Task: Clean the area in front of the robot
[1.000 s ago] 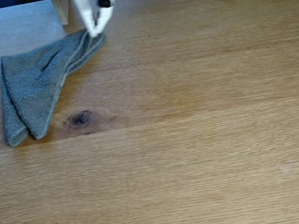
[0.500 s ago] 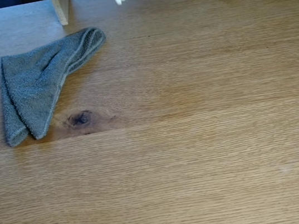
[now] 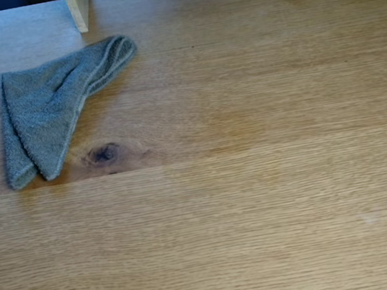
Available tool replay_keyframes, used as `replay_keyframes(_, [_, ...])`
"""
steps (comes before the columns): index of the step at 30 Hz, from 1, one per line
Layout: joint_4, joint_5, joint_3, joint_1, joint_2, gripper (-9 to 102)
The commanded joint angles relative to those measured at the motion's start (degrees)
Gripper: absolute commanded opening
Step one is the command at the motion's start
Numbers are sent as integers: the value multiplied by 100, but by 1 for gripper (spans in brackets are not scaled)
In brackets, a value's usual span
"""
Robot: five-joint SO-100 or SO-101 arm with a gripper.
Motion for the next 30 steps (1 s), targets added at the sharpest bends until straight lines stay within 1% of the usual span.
replay_keyframes(1, [-185, -272, 1125, 18, 1327, 0])
replay_keyframes(8, [18, -466, 2470, -132, 2232, 0])
replay_keyframes(10, [378, -475, 2593, -158, 2347, 0])
replay_keyframes(12, [545, -431, 2628, -220, 2399, 0])
replay_keyframes(15, [1081, -413, 2628, -387, 2505, 3])
replay_keyframes(16, [1125, -396, 2628, -483, 2505, 1])
replay_keyframes(20, [1125, -413, 2628, -483, 2505, 0])
replay_keyframes(25, [1125, -466, 2628, -510, 2505, 6])
replay_keyframes(30, [1125, -466, 2628, -510, 2505, 5])
